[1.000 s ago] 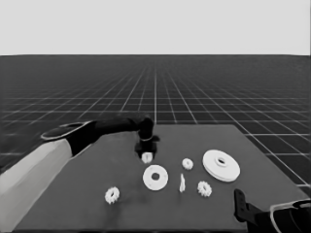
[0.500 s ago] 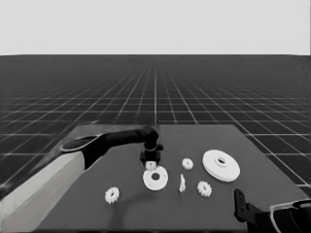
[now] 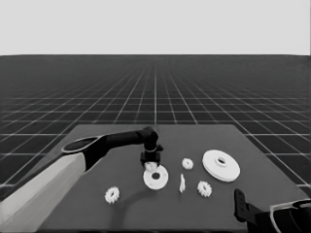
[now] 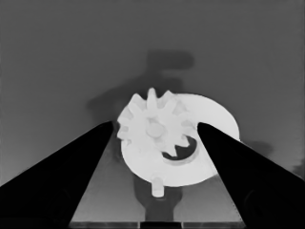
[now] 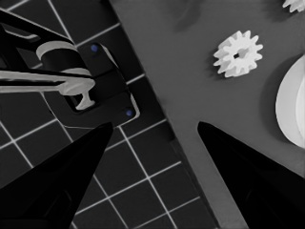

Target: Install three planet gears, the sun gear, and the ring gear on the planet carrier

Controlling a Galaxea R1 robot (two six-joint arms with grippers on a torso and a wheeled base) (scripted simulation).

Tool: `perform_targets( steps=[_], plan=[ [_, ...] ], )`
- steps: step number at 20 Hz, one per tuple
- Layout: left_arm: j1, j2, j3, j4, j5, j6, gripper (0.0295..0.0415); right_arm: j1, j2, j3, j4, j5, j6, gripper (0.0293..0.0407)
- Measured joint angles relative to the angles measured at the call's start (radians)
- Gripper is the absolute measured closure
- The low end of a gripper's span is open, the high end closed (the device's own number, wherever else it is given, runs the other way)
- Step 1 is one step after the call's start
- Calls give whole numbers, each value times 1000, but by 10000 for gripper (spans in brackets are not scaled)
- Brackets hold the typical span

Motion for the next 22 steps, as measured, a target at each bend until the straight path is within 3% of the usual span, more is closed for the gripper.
perform_targets(
  steps=[6, 9, 16, 17, 18, 22],
  plan=[
    [0, 0, 0, 0, 0, 0, 326, 0, 0, 0, 0, 0, 0, 315],
    [-113, -36, 110, -96, 62, -61, 326, 0, 0, 0, 0, 0, 0, 315],
    [-143, -39, 120, -125, 72, -66, 326, 0, 0, 0, 0, 0, 0, 315],
    [-126, -292, 578, -93, 98, -295, 326, 0, 0, 0, 0, 0, 0, 315],
    [-109, -470, 807, -78, 109, -342, 326, 0, 0, 0, 0, 0, 0, 315],
    [-88, -676, 1002, -58, 104, -314, 326, 0, 0, 0, 0, 0, 0, 315]
  ],
)
